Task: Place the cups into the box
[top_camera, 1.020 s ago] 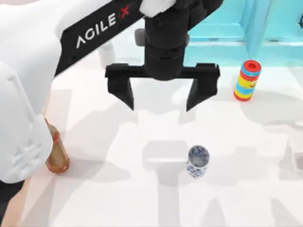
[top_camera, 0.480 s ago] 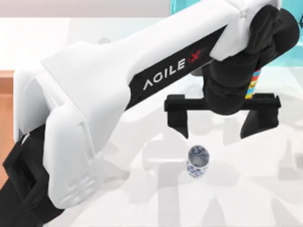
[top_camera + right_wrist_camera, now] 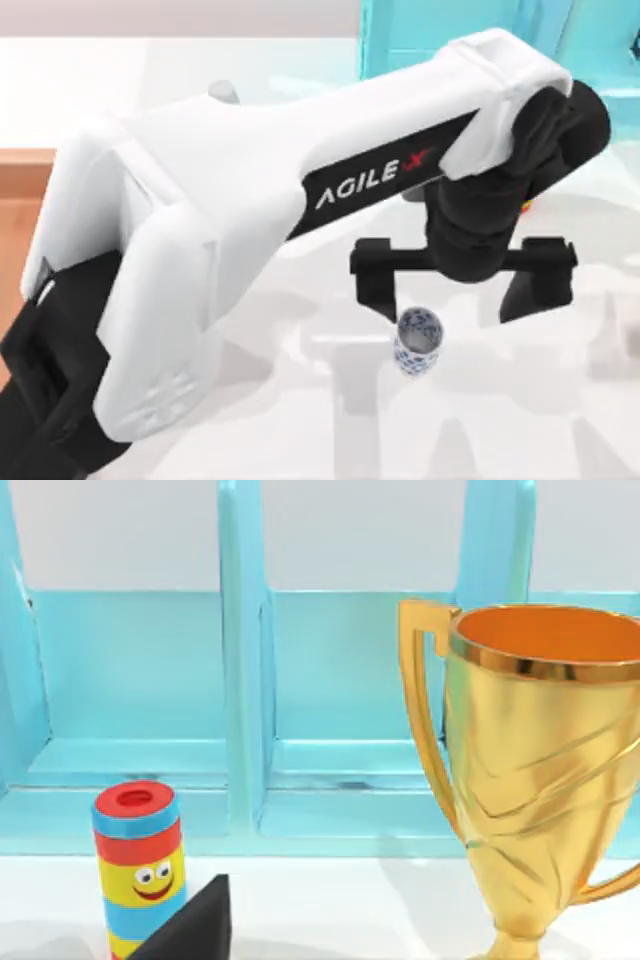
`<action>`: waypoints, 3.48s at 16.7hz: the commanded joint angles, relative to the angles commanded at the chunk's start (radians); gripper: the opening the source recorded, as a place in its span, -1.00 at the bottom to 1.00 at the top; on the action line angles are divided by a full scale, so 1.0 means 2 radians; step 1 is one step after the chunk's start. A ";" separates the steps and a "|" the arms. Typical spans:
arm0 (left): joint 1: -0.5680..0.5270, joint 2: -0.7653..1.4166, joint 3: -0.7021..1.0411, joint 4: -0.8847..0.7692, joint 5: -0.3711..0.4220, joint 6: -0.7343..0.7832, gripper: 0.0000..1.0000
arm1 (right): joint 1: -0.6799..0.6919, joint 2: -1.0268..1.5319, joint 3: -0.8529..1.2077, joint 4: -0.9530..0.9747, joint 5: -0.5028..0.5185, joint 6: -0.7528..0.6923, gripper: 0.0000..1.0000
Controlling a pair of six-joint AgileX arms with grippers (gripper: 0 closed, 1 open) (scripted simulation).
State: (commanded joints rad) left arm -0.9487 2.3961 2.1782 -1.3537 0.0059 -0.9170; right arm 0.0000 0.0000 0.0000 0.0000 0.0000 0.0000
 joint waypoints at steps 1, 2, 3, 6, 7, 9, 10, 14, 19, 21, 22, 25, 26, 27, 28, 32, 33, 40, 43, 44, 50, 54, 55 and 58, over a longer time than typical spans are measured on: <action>0.000 -0.001 -0.029 0.028 0.000 0.000 1.00 | 0.000 0.000 0.000 0.000 0.000 0.000 1.00; 0.000 -0.002 -0.054 0.052 0.000 0.000 1.00 | 0.000 0.000 0.000 0.000 0.000 0.000 1.00; 0.000 -0.002 -0.073 0.071 0.000 0.000 1.00 | 0.000 0.000 0.000 0.000 0.000 0.000 1.00; -0.001 -0.002 -0.099 0.097 0.000 -0.001 1.00 | 0.000 0.000 0.000 0.000 0.000 0.000 1.00; -0.001 -0.002 -0.099 0.097 0.000 -0.001 1.00 | 0.000 0.000 0.000 0.000 0.000 0.000 1.00; -0.001 -0.002 -0.099 0.097 0.000 -0.001 1.00 | 0.000 0.000 0.000 0.000 0.000 0.000 1.00; -0.001 -0.002 -0.099 0.097 0.000 -0.001 0.85 | 0.000 0.000 0.000 0.000 0.000 0.000 1.00; -0.001 -0.002 -0.099 0.097 0.000 -0.001 0.25 | 0.000 0.000 0.000 0.000 0.000 0.000 1.00; -0.001 -0.002 -0.099 0.097 0.000 -0.001 -0.51 | 0.000 0.000 0.000 0.000 0.000 0.000 1.00; -0.001 -0.002 -0.099 0.097 0.000 -0.001 -0.81 | 0.000 0.000 0.000 0.000 0.000 0.000 1.00; -0.001 -0.002 -0.099 0.097 0.000 -0.001 -0.96 | 0.000 0.000 0.000 0.000 0.000 0.000 1.00; -0.001 -0.002 -0.099 0.097 0.000 -0.001 -1.00 | 0.000 0.000 0.000 0.000 0.000 0.000 1.00; -0.001 -0.002 -0.099 0.097 0.000 -0.001 -1.00 | 0.000 0.000 0.000 0.000 0.000 0.000 1.00; -0.001 -0.002 -0.099 0.097 0.000 -0.001 -1.00 | 0.000 0.000 0.000 0.000 0.000 0.000 1.00; -0.001 -0.002 -0.099 0.097 0.000 -0.001 -1.00 | 0.000 0.000 0.000 0.000 0.000 0.000 1.00; 0.000 -0.003 -0.100 0.095 0.000 0.001 -1.00 | 0.000 0.000 0.000 0.000 0.000 0.000 1.00; 0.004 -0.010 -0.104 0.092 0.000 0.004 -1.00 | 0.000 0.000 0.000 0.000 0.000 0.000 1.00; 0.062 -0.159 -0.181 0.030 -0.002 0.060 -1.00 | 0.000 0.000 0.000 0.000 0.000 0.000 1.00; 0.077 -0.188 -0.201 0.013 -0.002 0.075 -1.00 | 0.000 0.000 0.000 0.000 0.000 0.000 1.00; 0.077 -0.188 -0.201 0.013 -0.002 0.075 -1.00 | 0.000 0.000 0.000 0.000 0.000 0.000 1.00; 0.098 -0.187 -0.197 0.005 -0.002 0.107 -1.00 | 0.000 0.000 0.000 0.000 0.000 0.000 1.00; 0.189 -0.201 -0.205 -0.008 -0.002 0.209 -1.00 | 0.000 0.000 0.000 0.000 0.000 0.000 1.00; 0.219 -0.208 -0.207 -0.010 -0.002 0.240 -1.00 | 0.000 0.000 0.000 0.000 0.000 0.000 1.00; 0.297 -0.223 -0.211 -0.012 -0.001 0.308 -1.00 | 0.000 0.000 0.000 0.000 0.000 0.000 1.00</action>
State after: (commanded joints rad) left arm -0.3545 1.9492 1.7558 -1.3776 0.0039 -0.3013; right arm 0.0000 0.0000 0.0000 0.0000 0.0000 0.0000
